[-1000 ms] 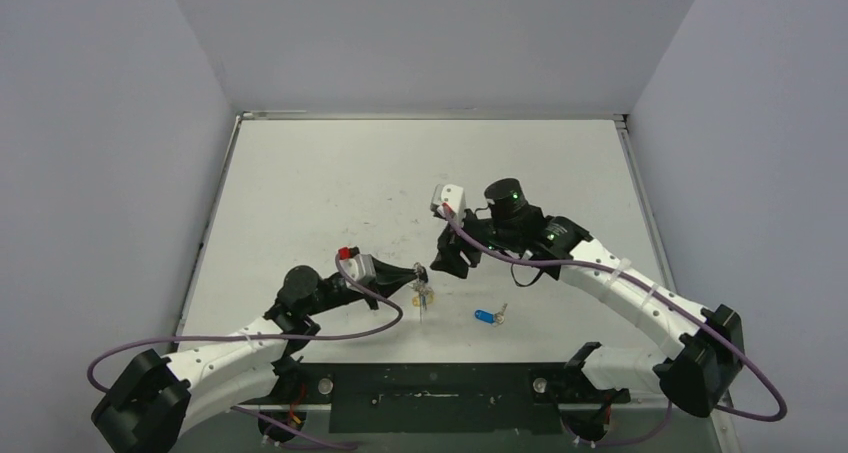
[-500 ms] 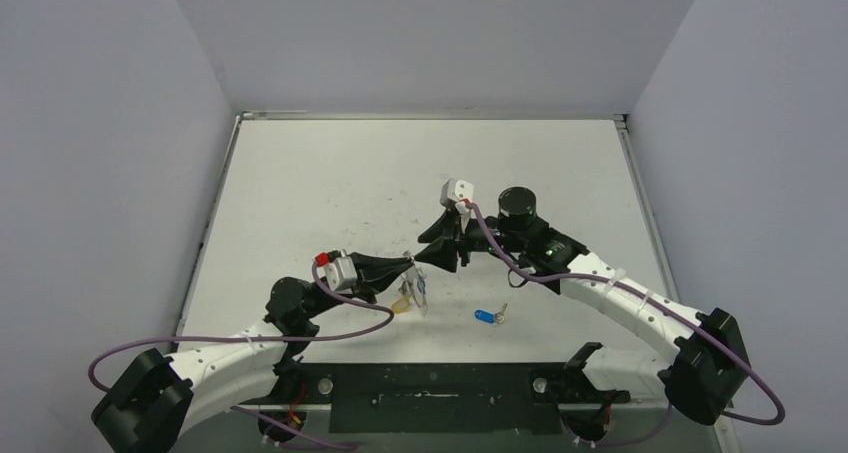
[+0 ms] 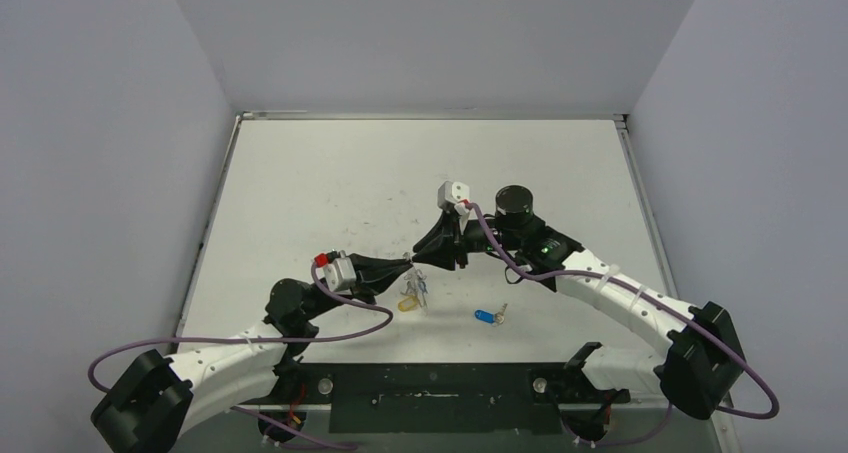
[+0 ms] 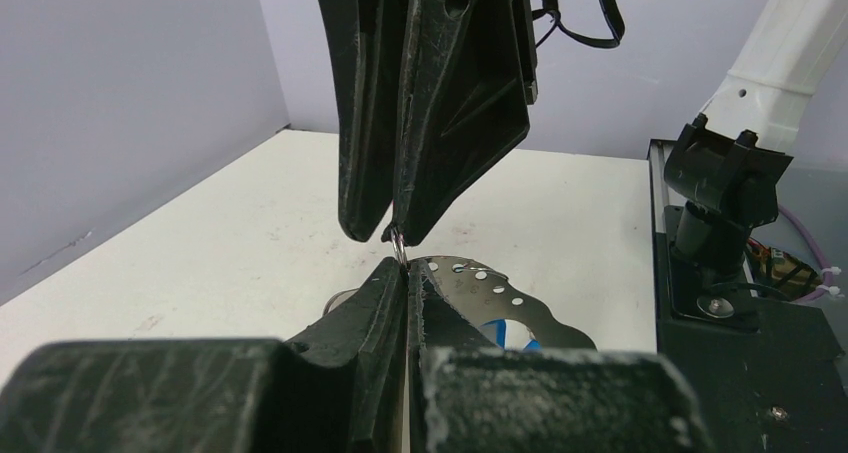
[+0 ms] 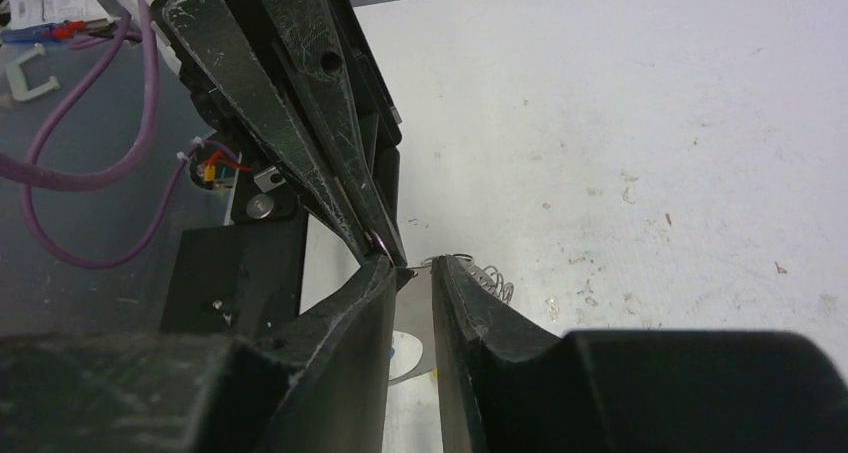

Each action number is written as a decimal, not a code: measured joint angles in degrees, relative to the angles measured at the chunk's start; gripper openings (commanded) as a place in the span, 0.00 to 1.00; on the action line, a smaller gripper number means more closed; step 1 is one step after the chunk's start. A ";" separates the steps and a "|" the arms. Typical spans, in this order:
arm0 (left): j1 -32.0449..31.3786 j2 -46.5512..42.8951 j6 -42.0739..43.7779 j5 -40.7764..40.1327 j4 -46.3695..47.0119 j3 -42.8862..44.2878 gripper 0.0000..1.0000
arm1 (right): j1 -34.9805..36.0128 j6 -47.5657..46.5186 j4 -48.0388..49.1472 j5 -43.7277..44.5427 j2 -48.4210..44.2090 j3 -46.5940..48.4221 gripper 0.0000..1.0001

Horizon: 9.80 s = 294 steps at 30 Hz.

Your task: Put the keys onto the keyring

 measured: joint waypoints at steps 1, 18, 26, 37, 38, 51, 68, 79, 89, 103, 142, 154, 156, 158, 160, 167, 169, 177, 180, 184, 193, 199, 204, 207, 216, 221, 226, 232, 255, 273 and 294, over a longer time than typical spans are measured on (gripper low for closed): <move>0.00 -0.04 -0.02 -0.02 -0.04 0.00 0.00 | 0.00 0.02 0.07 -0.44 0.09 0.00 0.21; 0.00 -0.59 -0.44 0.00 -0.22 -0.57 0.00 | -0.11 -0.24 0.50 -5.42 3.06 1.60 0.13; 0.00 -0.63 -0.44 0.02 -0.15 -0.66 0.00 | -0.11 -2.62 -1.92 -6.47 3.48 2.97 0.00; -0.20 -2.73 -0.46 -0.13 -1.16 -1.70 0.00 | -0.09 -7.89 -7.89 -9.31 4.07 5.01 0.23; -0.26 -3.15 -0.31 -0.24 -1.62 -1.70 0.00 | -0.07 -8.24 -8.55 -9.60 4.07 5.16 0.29; -0.35 -4.07 0.13 -0.96 -2.38 -1.73 0.00 | 1.05 -9.05 -11.74 -10.05 5.35 5.62 0.11; -0.33 -5.49 0.28 -1.70 -3.50 -1.73 0.00 | 1.44 -5.64 -9.66 -3.74 1.77 3.74 0.00; -0.33 -6.99 0.68 -1.68 -5.07 -1.73 0.00 | 1.49 -1.77 -7.13 -1.84 0.83 2.80 0.00; -0.33 -5.53 -0.76 -4.33 -2.73 -1.95 0.00 | 1.42 -1.62 -7.41 -2.95 1.44 2.80 0.47; -0.33 -4.46 -5.51 -9.68 5.11 -5.31 0.00 | -0.52 3.67 1.53 2.89 -3.74 -2.71 0.43; -0.33 -5.14 -6.45 -8.94 8.87 -5.38 0.00 | 2.19 20.72 28.30 -1.40 4.07 -6.73 0.47; -0.33 -5.70 -6.45 -7.15 8.92 -5.38 0.00 | 2.10 12.72 23.30 -5.35 0.33 -6.86 0.36; -0.33 -5.66 -6.47 -6.60 8.92 -5.35 0.00 | 1.86 11.67 23.02 -5.84 -0.02 -6.86 0.33; -0.33 -5.57 -6.51 -6.03 8.92 -5.35 0.00 | 1.86 11.04 22.71 -6.01 -0.04 -6.86 0.30; -0.33 -5.46 -6.54 -5.64 8.92 -5.35 0.00 | 1.84 10.45 22.14 -6.19 -0.02 -6.86 0.25; -0.33 -5.27 -6.67 -4.76 8.90 -5.25 0.00 | 1.84 10.16 21.99 -6.21 0.26 -6.86 0.18; -0.33 -5.01 -6.71 -4.59 8.94 -5.01 0.00 | 1.84 10.29 22.27 -6.21 0.57 -6.86 0.18; -0.33 -4.20 -6.86 -4.37 9.07 -4.81 0.00 | 1.90 11.37 24.11 -6.21 2.36 -6.86 0.00; -0.33 -4.20 -6.99 -4.20 9.44 -4.81 0.00 | 1.86 11.43 24.52 -6.10 2.38 -6.86 0.00; -0.33 -4.20 -6.99 -4.17 9.60 -4.81 0.00 | 1.86 10.84 24.30 -5.92 2.36 -6.86 0.00; -0.33 -7.37 -6.64 -6.58 8.61 -4.81 0.70 | 0.33 8.31 15.30 -3.23 0.66 -6.84 0.00; -0.33 -15.50 -5.81 -10.34 2.84 -4.81 0.77 | -4.68 9.62 9.57 3.02 -2.08 -6.86 0.00; -0.33 -20.09 -5.11 -11.74 -4.57 -4.81 0.77 | -10.69 13.84 7.85 12.41 -6.49 -7.06 0.00; -0.33 -19.45 -5.01 -11.50 -7.76 -4.61 0.77 | -14.53 16.09 6.73 17.42 -8.57 -7.06 0.00; -1.81 1.66 -5.33 -5.57 -7.93 0.26 0.71 | -26.12 19.47 -0.74 26.03 -9.86 -7.06 0.00; -7.23 16.02 -2.58 -4.98 -8.04 5.84 0.67 | -28.22 19.89 -3.96 28.79 -9.88 -7.10 0.00; -15.61 29.97 2.67 -8.52 -10.99 16.09 0.65 | -28.61 20.46 -6.62 31.98 -10.38 -8.24 0.00; -24.98 42.75 9.88 -17.53 -19.58 28.65 0.65 | -29.07 20.87 -9.94 34.91 -10.38 -9.07 0.00; -34.53 59.01 16.70 -34.80 -55.74 53.94 0.36 | -29.75 20.79 -11.89 36.52 -10.40 -9.09 0.00; -34.25 54.90 14.47 -35.21 -61.18 51.58 0.00 | -29.77 20.81 -11.93 35.39 -10.38 -9.09 0.00; -31.87 45.07 19.34 -25.57 -53.20 40.54 0.40 | -30.03 20.76 -11.87 31.89 -9.84 -9.09 0.00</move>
